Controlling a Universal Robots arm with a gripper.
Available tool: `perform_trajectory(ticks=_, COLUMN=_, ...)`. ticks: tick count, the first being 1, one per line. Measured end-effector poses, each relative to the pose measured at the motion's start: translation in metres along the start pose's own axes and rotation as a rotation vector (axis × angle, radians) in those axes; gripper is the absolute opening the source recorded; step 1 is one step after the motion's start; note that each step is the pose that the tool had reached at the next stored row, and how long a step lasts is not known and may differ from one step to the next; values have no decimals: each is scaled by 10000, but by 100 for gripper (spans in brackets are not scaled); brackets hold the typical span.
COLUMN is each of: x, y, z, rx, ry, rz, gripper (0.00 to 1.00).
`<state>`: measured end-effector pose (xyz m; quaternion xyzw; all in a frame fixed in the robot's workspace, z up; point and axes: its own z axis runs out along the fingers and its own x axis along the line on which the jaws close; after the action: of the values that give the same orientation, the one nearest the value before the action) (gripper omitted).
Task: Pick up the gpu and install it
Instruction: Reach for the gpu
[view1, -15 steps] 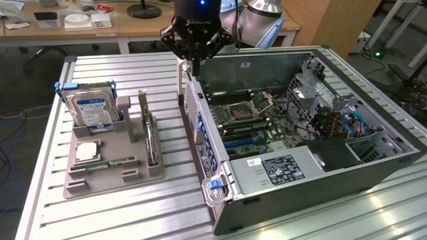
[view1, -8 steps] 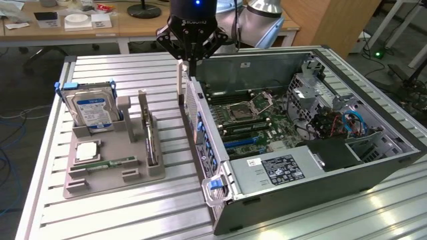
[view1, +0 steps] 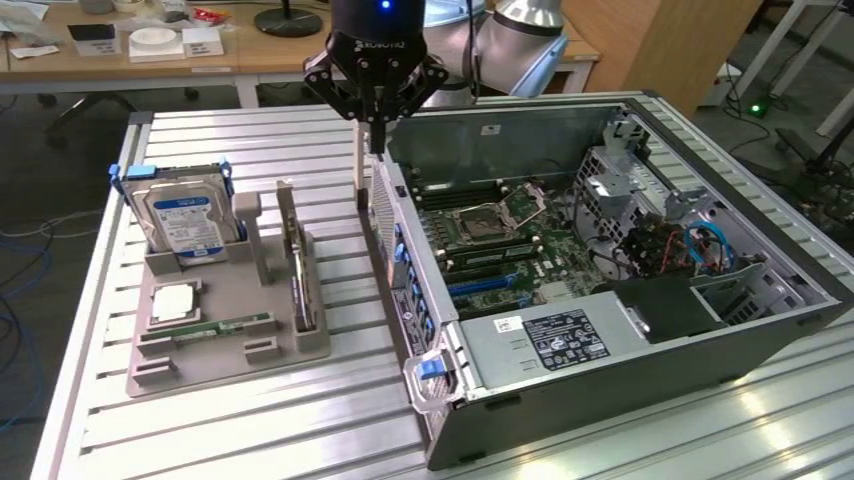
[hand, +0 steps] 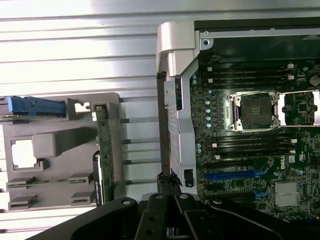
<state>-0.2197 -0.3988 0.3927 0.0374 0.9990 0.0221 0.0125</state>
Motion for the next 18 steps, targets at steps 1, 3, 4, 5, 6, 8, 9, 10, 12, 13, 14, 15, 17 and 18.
perform_trajectory(ticks=1, x=9, y=-1, z=0, rx=0, ry=0, rz=0, gripper=11)
perform_trajectory(ticks=3, x=27, y=-2, z=-1, rx=1, ry=0, rz=0, gripper=11)
perform_trajectory(ticks=4, x=36, y=-3, z=-1, rx=0, ry=0, rz=0, gripper=11)
perform_trajectory(ticks=5, x=45, y=-4, z=-1, rx=0, ry=0, rz=0, gripper=11)
perform_trajectory(ticks=6, x=57, y=-4, z=-1, rx=0, ry=0, rz=0, gripper=11)
perform_trajectory(ticks=8, x=75, y=-6, z=-2, rx=0, ry=0, rz=0, gripper=11)
perform_trajectory(ticks=9, x=85, y=-7, z=-2, rx=0, ry=0, rz=0, gripper=11)
perform_trajectory(ticks=10, x=97, y=-8, z=-2, rx=0, ry=-1, rz=0, gripper=11)
perform_trajectory(ticks=12, x=124, y=-10, z=-2, rx=0, ry=0, rz=0, gripper=11)
perform_trajectory(ticks=13, x=137, y=-11, z=-3, rx=0, ry=0, rz=0, gripper=11)
perform_trajectory(ticks=14, x=150, y=-12, z=-3, rx=-1, ry=0, rz=1, gripper=11)
perform_trajectory(ticks=15, x=161, y=-12, z=-3, rx=-1, ry=-1, rz=0, gripper=11)
perform_trajectory(ticks=17, x=183, y=-14, z=-3, rx=0, ry=0, rz=1, gripper=11)
perform_trajectory(ticks=18, x=195, y=-15, z=-4, rx=0, ry=-1, rz=1, gripper=11)
